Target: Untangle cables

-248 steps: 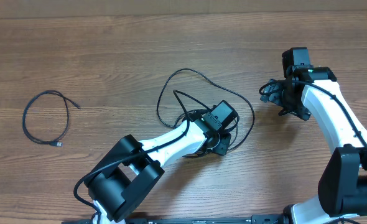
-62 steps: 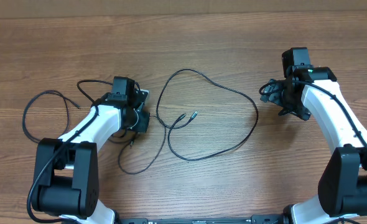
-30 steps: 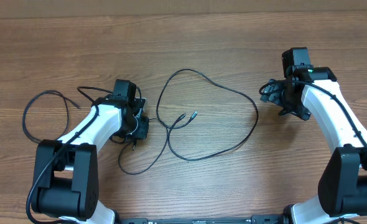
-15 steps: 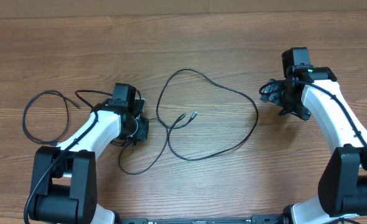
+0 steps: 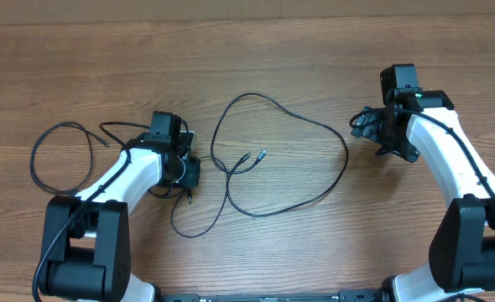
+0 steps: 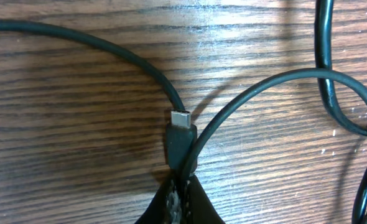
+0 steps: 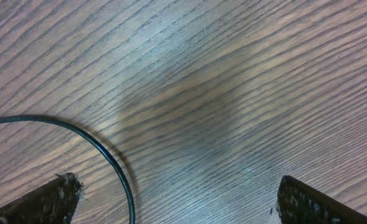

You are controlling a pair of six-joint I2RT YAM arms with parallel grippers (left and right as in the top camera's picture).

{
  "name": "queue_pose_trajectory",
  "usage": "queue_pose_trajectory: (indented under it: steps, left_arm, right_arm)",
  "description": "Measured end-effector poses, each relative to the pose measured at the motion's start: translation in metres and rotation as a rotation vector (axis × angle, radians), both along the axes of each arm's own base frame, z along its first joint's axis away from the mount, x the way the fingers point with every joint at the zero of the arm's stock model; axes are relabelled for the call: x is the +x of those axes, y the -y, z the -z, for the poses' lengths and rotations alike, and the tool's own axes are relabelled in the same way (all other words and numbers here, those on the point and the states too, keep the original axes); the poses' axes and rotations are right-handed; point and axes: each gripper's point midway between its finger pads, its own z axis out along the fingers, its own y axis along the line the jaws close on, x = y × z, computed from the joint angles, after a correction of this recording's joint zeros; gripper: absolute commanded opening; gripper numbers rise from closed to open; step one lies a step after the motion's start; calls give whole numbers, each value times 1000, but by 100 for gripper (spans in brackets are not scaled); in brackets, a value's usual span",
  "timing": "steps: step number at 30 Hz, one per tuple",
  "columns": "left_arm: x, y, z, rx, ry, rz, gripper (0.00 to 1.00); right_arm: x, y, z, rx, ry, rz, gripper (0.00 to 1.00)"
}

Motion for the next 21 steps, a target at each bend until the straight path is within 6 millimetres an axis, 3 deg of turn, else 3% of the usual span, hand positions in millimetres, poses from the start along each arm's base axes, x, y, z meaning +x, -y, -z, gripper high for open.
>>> queue_pose_trajectory:
  steps: [6,9,12,15,21]
  left_arm:
    - [-12,-6,-5,34,-85,-3,4]
    - [-2,-5,-21,33,-56,-19,4]
    - [22,-2,-55,14,59,-43,4]
    - [42,1,-107,-19,227,-62,4]
    - [46,1,-185,-68,478,-74,4]
  right_arm:
    - [0,0,0,0,0,0,100]
    - [0,0,0,0,0,0,100]
    - [0,0,0,0,0,0,100]
    - [0,0,0,0,0,0,100]
    - [0,0,0,0,0,0,100]
